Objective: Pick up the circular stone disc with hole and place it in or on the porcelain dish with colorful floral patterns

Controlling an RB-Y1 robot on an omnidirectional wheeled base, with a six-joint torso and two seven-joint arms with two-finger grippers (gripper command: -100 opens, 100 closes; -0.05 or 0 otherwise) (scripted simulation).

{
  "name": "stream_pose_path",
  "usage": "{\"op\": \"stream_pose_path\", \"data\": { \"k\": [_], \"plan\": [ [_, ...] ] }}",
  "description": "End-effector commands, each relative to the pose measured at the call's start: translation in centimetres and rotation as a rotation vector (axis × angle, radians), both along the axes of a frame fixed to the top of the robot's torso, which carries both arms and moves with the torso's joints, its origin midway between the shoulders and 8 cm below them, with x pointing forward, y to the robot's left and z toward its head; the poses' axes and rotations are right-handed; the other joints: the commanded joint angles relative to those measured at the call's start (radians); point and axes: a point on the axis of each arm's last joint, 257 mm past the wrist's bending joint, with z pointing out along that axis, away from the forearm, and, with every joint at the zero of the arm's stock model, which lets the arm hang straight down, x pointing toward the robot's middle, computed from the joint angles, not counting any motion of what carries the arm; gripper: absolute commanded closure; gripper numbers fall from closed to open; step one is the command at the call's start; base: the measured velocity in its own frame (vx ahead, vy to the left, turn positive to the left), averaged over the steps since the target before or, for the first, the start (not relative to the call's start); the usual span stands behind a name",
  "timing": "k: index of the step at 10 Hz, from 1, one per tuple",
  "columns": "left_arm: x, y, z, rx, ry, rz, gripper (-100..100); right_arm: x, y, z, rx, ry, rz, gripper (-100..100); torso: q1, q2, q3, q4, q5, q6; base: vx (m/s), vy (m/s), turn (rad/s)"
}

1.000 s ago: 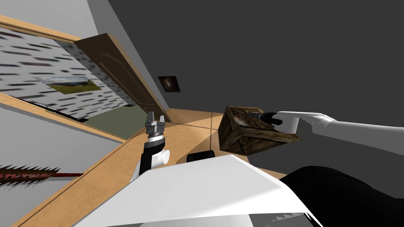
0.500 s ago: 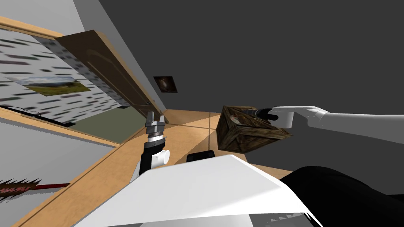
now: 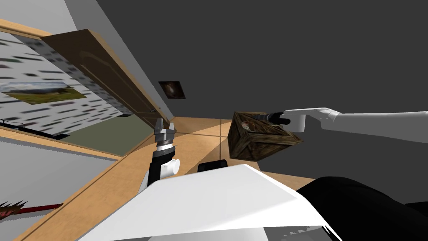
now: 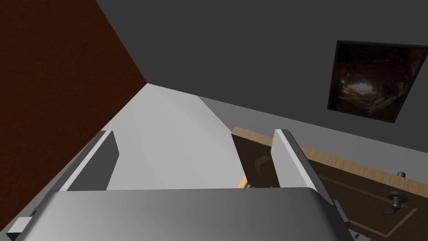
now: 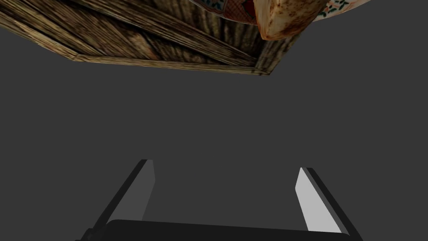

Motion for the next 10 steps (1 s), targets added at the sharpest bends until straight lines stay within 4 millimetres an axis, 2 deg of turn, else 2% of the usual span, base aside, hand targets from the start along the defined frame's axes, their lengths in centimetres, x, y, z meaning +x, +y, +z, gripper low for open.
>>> {"op": "stream_pose_path", "data": {
  "k": [1,4,5,10],
  "plan": [
    [0.0,0.0,0.0,0.0,0.0,0.0,0,0.56,0.96,0.33,0.007,0.001,0.008,-100,0.0,0.0,0.0,0.0,0.0,0.0,0.002,-0.014,-0.062],
    [0.0,0.0,0.0,0.0,0.0,0.0,0,0.58,0.93,0.31,0.011,0.0,0.006,-100,0.0,0.0,0.0,0.0,0.0,0.0,0.001,-0.007,-0.013],
    [0.0,0.0,0.0,0.0,0.0,0.0,0,0.57,0.93,0.31,0.009,0.0,0.007,0,0.001,0.0,0.0,0.0,0.0,0.0,0.0,0.0,0.0],
    [0.0,0.0,0.0,0.0,0.0,0.0,0,0.57,0.93,0.31,0.009,0.0,0.007,0,0.001,0.0,0.0,0.0,0.0,0.0,0.0,0.0,0.0]
  ]
}}
